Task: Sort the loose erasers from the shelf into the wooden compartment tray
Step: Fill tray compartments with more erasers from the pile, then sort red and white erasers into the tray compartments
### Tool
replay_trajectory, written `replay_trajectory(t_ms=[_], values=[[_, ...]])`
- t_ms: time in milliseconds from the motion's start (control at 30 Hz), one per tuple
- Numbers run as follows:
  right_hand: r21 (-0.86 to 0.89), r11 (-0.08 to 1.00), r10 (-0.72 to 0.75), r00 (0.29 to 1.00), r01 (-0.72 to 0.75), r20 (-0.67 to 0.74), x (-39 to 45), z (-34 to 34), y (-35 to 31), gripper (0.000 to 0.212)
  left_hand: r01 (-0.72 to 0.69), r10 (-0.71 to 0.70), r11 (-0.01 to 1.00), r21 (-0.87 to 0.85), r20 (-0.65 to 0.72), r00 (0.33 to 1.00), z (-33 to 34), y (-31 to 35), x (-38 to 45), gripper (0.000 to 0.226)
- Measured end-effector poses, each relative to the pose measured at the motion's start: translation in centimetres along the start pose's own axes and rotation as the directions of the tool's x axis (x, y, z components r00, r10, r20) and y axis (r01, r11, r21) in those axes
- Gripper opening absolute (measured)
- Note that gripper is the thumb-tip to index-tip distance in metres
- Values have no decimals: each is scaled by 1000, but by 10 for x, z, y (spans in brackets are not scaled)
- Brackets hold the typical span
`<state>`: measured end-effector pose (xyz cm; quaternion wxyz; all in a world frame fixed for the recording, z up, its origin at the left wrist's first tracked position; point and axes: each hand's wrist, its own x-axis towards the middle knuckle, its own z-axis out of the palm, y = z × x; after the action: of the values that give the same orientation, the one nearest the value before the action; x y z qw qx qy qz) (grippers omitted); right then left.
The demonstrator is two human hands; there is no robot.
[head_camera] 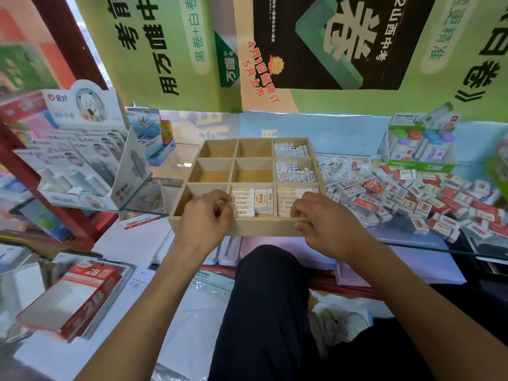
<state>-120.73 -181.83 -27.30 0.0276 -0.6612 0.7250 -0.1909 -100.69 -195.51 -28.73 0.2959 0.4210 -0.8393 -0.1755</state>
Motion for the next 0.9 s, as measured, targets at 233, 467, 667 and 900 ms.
replay_trajectory(t_ms=[233,467,667,900], values=[[16,999,37,999,-37,-2,-9,0,1,8,-74,76,997,-21,87,993,-22,-4,-5,7],[59,995,79,995,-75,-59,-4,15,-10,12,-64,29,973,220,159,987,-29,-27,3,51],[-127,990,73,996,-66,47,9,-2,-15,12,-2,-13,992,124,121,993,-31,-24,-8,54],[-394,915,101,994,-82,27,20,-8,-16,23,22,-21,1000,-3,104,994,-28,-13,-27,49]])
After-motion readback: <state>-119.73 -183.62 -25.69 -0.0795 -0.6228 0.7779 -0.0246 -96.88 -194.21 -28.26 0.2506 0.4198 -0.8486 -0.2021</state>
